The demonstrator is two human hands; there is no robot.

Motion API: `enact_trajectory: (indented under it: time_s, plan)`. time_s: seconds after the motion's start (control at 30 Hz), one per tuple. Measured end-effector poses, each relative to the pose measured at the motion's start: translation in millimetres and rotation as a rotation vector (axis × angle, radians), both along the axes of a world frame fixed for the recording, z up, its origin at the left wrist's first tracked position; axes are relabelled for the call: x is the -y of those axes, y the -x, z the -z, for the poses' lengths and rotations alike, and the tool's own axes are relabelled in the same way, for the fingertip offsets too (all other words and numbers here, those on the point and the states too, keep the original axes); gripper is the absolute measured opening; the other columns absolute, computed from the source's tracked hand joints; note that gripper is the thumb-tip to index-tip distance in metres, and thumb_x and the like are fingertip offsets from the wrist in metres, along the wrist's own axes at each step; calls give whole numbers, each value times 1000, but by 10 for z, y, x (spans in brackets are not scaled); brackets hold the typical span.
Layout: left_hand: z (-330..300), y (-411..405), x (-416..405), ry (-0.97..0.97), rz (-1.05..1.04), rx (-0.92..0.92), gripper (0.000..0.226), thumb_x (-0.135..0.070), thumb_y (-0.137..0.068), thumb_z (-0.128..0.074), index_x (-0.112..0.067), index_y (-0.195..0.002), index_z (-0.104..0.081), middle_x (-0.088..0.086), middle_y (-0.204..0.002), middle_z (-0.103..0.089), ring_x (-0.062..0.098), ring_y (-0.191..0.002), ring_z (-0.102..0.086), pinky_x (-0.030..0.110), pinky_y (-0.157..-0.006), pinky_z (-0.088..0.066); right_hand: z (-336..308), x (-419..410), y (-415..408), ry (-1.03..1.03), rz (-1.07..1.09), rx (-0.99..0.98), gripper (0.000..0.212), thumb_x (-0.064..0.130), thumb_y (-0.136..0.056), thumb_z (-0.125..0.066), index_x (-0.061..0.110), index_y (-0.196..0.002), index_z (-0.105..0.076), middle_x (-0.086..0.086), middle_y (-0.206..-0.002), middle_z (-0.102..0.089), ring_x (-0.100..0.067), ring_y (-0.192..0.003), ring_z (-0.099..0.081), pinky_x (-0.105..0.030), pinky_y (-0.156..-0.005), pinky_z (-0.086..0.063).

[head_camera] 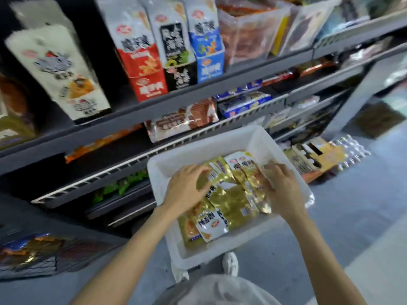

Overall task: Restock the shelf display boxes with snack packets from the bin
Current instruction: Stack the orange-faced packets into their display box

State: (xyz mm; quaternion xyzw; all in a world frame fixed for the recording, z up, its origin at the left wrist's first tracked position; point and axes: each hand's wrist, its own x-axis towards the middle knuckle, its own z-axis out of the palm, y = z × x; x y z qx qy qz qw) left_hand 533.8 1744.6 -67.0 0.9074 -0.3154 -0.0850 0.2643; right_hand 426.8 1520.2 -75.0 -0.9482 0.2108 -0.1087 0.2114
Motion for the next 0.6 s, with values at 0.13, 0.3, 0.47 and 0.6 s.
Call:
enact_trajectory:
  time_s: [0.13,0.3,0.47,0.6]
  plan:
    - [266,96,164,-190,113,-68,50,-42,-90,-57,-34,-137,-42,-8,-145,-40,12,-135,-33,34,-109,-31,78,193,212,33,92,-134,39,2,-80,-66,-2,-119,-60,-20,-121,-56,-41,-102,-58,-44,-86,-48]
    - [481,107,189,-340,167,-103,68,-51,-84,-61,-32,-143,-33,-6,-145,-37,14,-134,-31,33,-106,-35,185,134,149,7,138,-297,52,5,-88,-55,0,-137,-39,-21,-132,-45,-39,-102,-55,-43,-83,-45]
    - [562,132,259,-441,208,-117,82,-54,-80,-64,-30,-147,-24,-4,-150,-28,17,-138,-23,38,-110,-30,219,122,-171,54,232,-356,37,7,-93,-46,4,-128,-36,-14,-110,-48,-25,-83,-52,-34,-68,-42]
    - [576,104,311,-496,226,-124,96,-53,-72,-72,-27,-149,-20,-1,-151,-22,20,-139,-17,41,-112,-28,223,45,-342,213,102,-586,27,2,-92,-47,4,-118,-52,-18,-116,-55,-34,-101,-59,-38,-77,-53]
